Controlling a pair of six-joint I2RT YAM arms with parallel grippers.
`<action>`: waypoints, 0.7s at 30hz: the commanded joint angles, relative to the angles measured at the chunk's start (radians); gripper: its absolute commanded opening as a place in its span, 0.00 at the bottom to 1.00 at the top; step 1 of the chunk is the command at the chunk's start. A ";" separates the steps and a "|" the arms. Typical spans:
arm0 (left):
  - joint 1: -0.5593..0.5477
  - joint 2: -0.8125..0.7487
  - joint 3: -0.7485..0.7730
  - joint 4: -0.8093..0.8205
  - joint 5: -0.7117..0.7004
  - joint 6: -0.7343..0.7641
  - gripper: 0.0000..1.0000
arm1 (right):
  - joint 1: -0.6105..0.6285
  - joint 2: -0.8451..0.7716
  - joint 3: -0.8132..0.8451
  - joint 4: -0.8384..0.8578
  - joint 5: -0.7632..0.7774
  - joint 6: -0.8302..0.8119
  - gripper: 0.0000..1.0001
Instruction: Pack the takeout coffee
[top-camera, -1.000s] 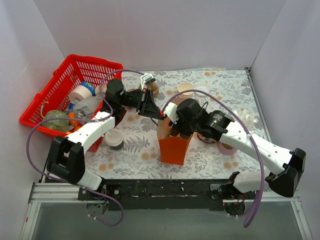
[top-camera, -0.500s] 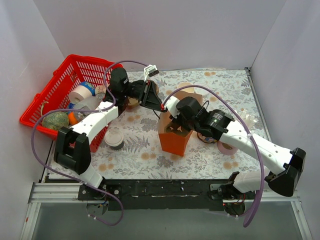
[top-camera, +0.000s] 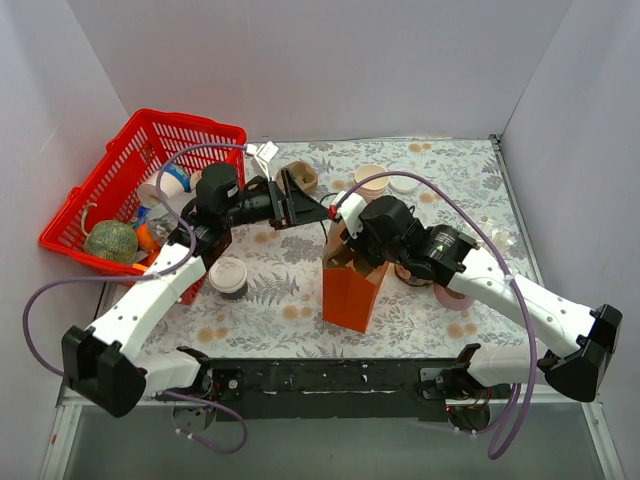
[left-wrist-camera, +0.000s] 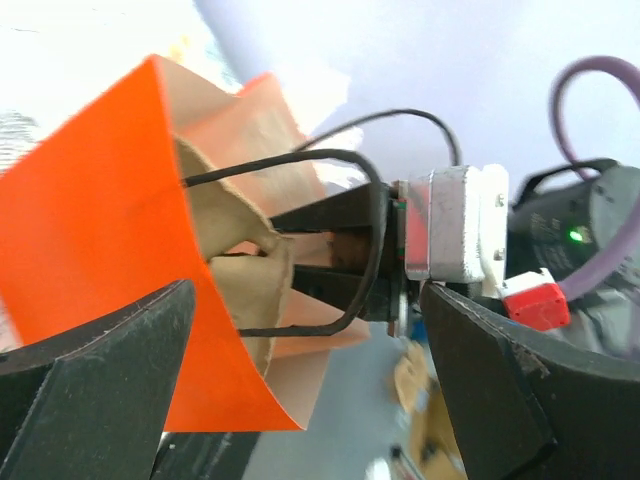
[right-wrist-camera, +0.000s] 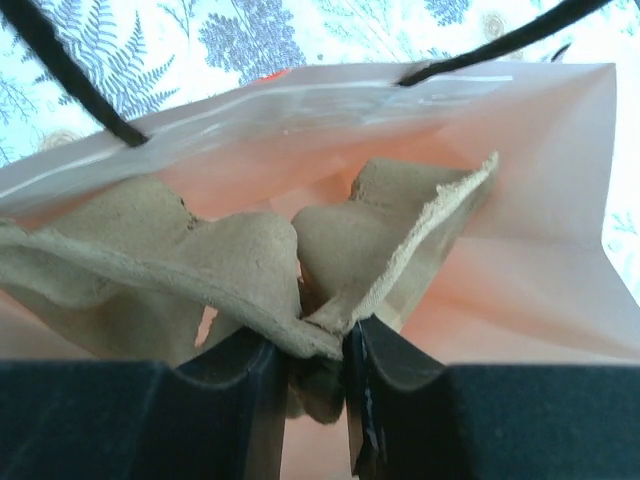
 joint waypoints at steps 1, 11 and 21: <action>-0.144 -0.142 0.063 -0.354 -0.478 0.130 0.98 | -0.010 0.052 0.032 -0.056 -0.004 0.051 0.26; -0.349 -0.185 -0.012 -0.455 -0.751 -0.014 0.95 | -0.012 0.090 0.074 -0.118 0.042 0.085 0.25; -0.421 -0.122 0.026 -0.488 -0.745 0.024 0.74 | -0.015 0.106 0.124 -0.170 0.070 0.155 0.26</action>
